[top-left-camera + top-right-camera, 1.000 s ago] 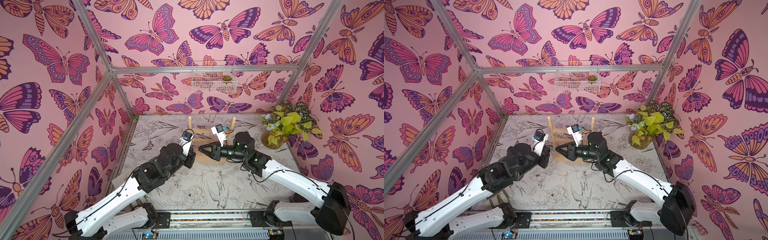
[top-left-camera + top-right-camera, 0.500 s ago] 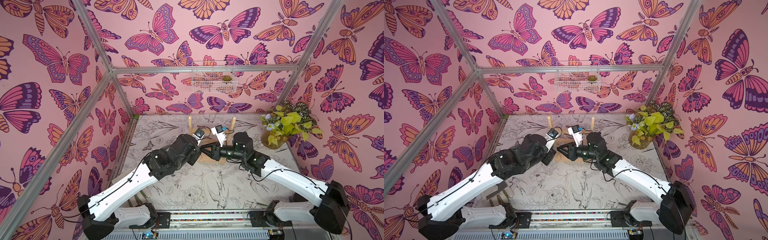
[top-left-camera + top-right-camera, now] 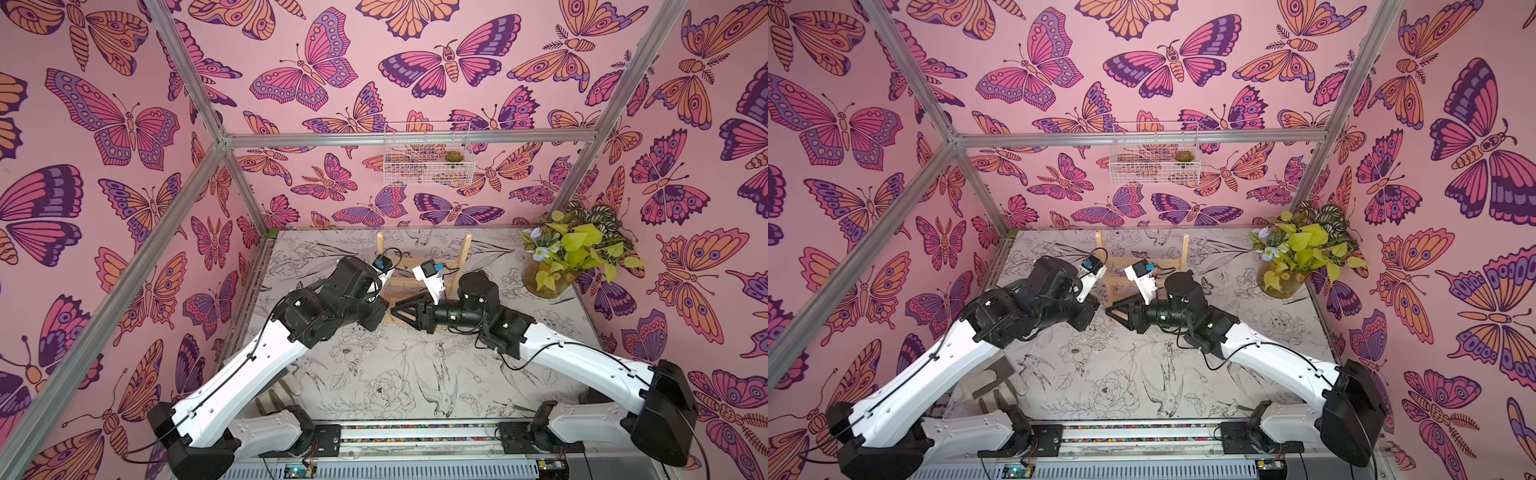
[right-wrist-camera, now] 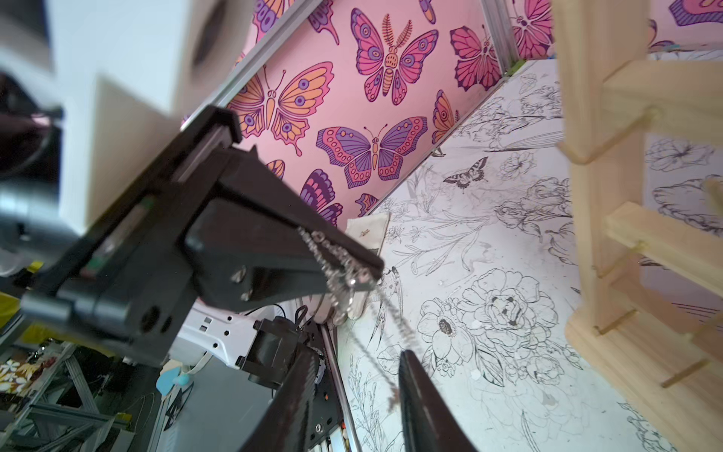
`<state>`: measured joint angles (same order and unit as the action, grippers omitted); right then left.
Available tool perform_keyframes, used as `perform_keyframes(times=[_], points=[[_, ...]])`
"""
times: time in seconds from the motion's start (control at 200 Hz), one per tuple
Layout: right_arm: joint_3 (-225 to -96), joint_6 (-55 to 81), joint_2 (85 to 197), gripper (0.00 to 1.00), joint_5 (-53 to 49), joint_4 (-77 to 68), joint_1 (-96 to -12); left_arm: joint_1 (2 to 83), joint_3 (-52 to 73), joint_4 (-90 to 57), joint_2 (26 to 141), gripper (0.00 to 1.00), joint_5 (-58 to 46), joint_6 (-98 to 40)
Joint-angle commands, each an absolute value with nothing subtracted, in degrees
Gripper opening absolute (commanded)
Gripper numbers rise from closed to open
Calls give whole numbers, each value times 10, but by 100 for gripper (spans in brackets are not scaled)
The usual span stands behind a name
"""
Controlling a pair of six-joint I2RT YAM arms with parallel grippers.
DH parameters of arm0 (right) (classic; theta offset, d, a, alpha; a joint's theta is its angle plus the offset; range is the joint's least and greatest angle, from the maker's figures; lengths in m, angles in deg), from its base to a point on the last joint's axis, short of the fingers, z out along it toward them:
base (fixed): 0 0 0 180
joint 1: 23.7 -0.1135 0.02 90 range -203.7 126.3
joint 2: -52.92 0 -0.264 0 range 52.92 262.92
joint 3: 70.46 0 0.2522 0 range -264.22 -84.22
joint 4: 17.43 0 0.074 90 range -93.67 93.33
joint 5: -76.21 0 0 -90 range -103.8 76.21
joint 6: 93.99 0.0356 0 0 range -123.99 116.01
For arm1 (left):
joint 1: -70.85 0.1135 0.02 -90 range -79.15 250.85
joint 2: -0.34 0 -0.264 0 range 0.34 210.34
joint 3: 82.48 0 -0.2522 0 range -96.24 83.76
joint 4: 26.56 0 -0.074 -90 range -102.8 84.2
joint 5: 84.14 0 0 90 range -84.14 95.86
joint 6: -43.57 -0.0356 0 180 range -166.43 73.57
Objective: Hang the necklace on the jewelry display stand
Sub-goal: Pick up the necklace from the center of the board.
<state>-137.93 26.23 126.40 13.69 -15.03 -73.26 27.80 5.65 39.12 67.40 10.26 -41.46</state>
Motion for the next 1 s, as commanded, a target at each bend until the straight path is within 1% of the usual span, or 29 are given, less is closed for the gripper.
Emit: perform_keyframes(times=[0.0, 0.075, 0.205, 0.28, 0.441, 0.506, 0.611, 0.731, 0.991], points=[[-1385, 230, 1281, 39, 108, -150, -748, 284, 56, 397, 660, 0, 70, -392], [-1389, 220, 1291, 42, 88, -151, -761, 284, 55, 399, 664, 0, 61, -391], [-1399, 213, 1306, 41, 39, -162, -776, 284, 55, 399, 671, 0, 51, -388], [-1400, 208, 1309, 39, 19, -168, -777, 284, 53, 398, 672, 0, 48, -388], [-1409, 205, 1318, 31, 25, -184, -777, 284, 49, 403, 674, 0, 42, -393], [-1407, 204, 1317, 26, 18, -190, -777, 284, 48, 407, 678, 0, 38, -394], [-1406, 195, 1307, 21, 6, -181, -776, 284, 47, 409, 677, 0, 37, -395], [-1405, 185, 1293, 24, 13, -174, -776, 284, 43, 416, 678, 0, 45, -401], [-1417, 191, 1310, 12, -2, -169, -776, 284, 34, 414, 679, 0, 31, -393]])
